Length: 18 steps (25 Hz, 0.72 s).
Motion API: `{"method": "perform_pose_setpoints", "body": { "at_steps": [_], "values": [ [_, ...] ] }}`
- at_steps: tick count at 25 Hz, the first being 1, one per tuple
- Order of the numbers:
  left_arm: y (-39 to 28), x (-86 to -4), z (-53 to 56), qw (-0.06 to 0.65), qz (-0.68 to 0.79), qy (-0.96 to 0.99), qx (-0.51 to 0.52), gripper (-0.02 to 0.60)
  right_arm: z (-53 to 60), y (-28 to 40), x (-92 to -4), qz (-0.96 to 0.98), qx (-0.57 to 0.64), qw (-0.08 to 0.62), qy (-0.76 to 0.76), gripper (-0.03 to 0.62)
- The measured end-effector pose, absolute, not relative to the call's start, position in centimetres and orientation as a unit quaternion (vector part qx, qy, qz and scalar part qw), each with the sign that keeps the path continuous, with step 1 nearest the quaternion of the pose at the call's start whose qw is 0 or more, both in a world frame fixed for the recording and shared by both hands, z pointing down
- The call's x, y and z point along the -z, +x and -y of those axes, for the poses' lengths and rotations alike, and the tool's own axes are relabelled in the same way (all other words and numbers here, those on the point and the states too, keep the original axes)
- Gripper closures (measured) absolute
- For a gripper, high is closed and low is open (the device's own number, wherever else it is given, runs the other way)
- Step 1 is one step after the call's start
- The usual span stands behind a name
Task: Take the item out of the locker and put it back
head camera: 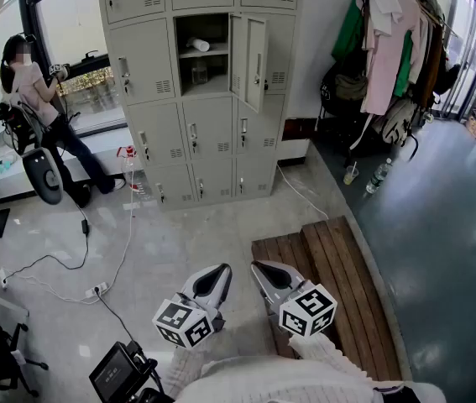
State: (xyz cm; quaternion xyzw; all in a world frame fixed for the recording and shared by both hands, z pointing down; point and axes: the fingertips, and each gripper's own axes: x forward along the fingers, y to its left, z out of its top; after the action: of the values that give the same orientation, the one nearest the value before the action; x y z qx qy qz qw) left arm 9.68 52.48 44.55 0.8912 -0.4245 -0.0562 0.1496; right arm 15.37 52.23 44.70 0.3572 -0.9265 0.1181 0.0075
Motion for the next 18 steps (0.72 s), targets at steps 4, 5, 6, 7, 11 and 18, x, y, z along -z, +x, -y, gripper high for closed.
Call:
{"method": "perform_pose_setpoints", "body": {
  "at_steps": [4,5,6,7,11,18],
  "values": [
    [8.8,-44.8,-48.6,0.14,0.429,0.89,0.059,0.574,-48.5,15.0,-45.0,0.926,-0.11,0.001,0.361,0.6],
    [8.6,-45.1,-47.5,0.14,0.429,0.89,0.057,0.574,-47.3,15.0,-45.2,0.924,-0.113,0.0,0.366,0.6],
    [8.3,-45.2,-46.4,0.141,0.429,0.891,0.055,0.574,-46.0,15.0,-45.4,0.922,-0.115,-0.001,0.371,0.6],
    [8.0,-45.3,-45.2,0.14,0.428,0.891,0.056,0.574,-44.6,14.7,-45.6,0.92,-0.116,-0.002,0.374,0.602],
    [6.3,-44.3,-38.8,0.121,0.417,0.899,0.061,0.574,-38.0,13.0,-44.6,0.919,-0.095,-0.014,0.382,0.601],
    [2.8,-40.8,-26.9,0.092,0.4,0.909,0.069,0.574,-26.0,9.3,-42.1,0.918,-0.06,-0.025,0.391,0.597]
  ]
}}
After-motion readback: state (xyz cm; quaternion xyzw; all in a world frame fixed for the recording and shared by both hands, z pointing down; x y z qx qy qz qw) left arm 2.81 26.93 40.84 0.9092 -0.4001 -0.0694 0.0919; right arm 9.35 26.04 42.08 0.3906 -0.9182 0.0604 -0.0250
